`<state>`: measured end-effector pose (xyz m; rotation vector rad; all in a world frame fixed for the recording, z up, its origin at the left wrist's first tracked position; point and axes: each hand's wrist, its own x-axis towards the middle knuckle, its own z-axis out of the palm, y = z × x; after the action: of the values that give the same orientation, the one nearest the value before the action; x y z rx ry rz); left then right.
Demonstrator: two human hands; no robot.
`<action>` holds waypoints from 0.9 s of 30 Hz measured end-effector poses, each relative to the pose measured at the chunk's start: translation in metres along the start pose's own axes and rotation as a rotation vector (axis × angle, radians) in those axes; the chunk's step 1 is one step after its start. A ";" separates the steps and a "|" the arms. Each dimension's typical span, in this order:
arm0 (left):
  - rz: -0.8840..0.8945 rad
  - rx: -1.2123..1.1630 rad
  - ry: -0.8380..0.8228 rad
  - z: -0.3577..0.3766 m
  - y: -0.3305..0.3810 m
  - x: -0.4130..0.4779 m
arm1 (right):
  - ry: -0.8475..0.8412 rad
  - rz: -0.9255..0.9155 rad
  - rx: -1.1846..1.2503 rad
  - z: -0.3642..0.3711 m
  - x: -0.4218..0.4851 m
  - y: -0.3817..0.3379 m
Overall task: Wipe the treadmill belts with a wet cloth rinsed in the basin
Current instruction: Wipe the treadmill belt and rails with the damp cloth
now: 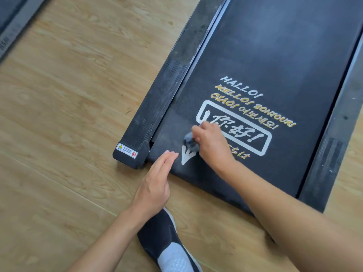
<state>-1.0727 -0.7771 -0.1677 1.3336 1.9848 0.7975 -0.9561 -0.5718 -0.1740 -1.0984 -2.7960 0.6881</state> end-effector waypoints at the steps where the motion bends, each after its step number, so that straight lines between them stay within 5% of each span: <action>1: -0.002 -0.010 0.009 0.000 0.001 0.001 | -0.047 -0.066 0.030 0.011 -0.026 -0.011; 6: -0.020 -0.025 0.039 -0.003 0.005 0.006 | -0.241 -0.197 0.065 0.020 -0.054 -0.021; 14: -0.054 -0.041 -0.029 -0.002 0.001 -0.001 | 0.009 0.126 0.029 -0.003 0.052 -0.009; 21: -0.096 -0.145 0.101 0.007 -0.004 0.002 | -0.116 -0.045 0.150 0.033 -0.046 -0.062; 27: -0.148 -0.127 0.108 0.009 -0.005 0.001 | -0.036 -0.036 0.135 0.022 0.008 -0.028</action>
<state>-1.0693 -0.7761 -0.1777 1.0778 2.0517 0.9249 -0.9842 -0.5933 -0.1822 -1.0190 -2.7441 0.8861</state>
